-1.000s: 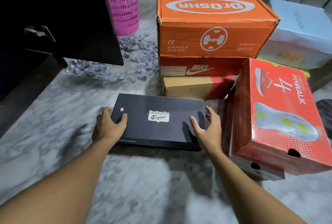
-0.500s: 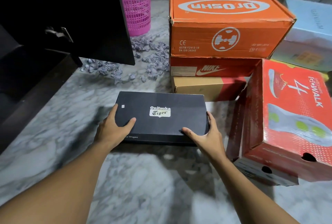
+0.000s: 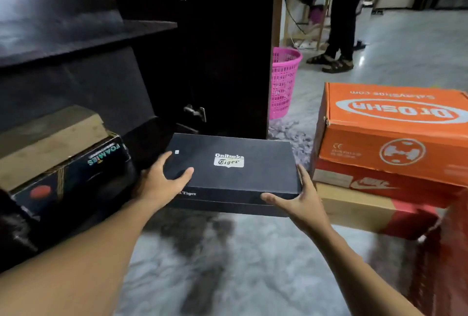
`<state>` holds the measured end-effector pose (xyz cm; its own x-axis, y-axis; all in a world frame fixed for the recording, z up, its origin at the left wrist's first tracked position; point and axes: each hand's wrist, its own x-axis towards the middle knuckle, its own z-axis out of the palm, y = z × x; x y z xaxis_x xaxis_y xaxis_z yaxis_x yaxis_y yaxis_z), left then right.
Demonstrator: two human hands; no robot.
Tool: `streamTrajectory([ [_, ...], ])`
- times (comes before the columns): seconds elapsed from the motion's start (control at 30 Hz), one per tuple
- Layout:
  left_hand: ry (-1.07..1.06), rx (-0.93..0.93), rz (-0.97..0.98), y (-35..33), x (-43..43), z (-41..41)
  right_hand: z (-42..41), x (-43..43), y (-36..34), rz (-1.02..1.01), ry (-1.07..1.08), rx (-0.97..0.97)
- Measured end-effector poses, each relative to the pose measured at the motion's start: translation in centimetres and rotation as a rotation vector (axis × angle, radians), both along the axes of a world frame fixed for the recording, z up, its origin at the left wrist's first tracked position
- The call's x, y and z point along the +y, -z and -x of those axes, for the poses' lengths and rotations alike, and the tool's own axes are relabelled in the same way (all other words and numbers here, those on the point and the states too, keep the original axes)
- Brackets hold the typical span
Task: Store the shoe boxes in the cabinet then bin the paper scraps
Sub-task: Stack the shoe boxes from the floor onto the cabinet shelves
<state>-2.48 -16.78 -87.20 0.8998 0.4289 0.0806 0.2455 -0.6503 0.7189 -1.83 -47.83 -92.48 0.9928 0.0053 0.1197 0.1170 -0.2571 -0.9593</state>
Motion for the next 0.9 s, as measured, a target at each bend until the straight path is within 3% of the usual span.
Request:
streamTrajectory([
  [0.27, -0.204, -0.299, 0.217, -9.1, 7.2, -2.0, -9.1, 8.7, -12.6, -0.006, -0.168, -0.073],
  [0.43, -0.476, -0.334, 0.176, -12.2, 11.9, -3.2, -14.6, 15.8, -18.3, 0.021, -0.311, -0.114],
  [0.9, -0.936, -0.279, 0.049, -9.2, 23.6, -2.7, -23.6, 34.0, -13.5, -0.154, -0.65, -0.058],
])
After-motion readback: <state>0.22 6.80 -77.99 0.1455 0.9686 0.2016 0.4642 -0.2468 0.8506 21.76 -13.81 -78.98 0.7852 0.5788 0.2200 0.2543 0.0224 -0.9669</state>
